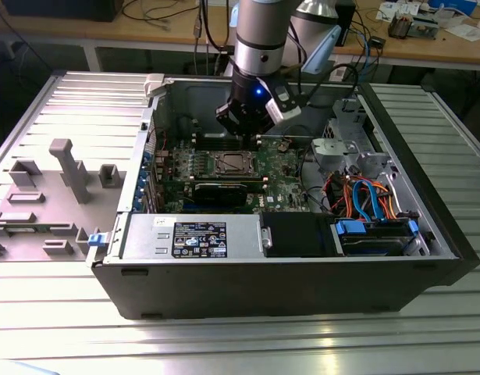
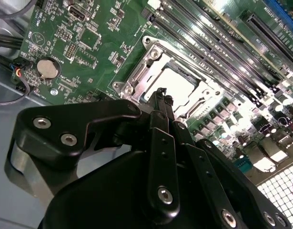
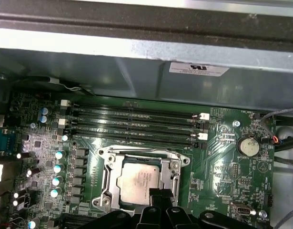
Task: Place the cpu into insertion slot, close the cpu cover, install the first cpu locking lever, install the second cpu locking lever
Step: 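Install the second cpu locking lever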
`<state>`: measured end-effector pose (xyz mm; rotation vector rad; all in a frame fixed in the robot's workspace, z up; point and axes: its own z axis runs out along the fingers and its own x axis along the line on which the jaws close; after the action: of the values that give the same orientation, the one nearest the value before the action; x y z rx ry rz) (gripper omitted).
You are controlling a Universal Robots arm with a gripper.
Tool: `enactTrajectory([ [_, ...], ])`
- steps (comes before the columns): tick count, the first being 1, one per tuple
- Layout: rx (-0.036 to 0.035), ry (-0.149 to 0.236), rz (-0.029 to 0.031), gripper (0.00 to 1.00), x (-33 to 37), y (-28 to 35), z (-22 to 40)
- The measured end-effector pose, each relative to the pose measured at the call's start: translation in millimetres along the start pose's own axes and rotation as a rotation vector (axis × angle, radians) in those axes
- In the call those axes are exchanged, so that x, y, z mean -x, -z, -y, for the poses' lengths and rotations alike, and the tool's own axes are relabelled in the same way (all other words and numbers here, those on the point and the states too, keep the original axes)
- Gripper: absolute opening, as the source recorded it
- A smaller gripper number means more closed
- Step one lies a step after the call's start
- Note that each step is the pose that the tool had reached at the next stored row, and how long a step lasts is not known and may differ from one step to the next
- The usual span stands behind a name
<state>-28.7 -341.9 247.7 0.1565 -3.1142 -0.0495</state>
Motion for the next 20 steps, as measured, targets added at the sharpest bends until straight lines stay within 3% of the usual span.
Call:
enactTrajectory([
  [20,0.0003,0.0,0.0,0.11,-0.5,-0.3,5.3],
])
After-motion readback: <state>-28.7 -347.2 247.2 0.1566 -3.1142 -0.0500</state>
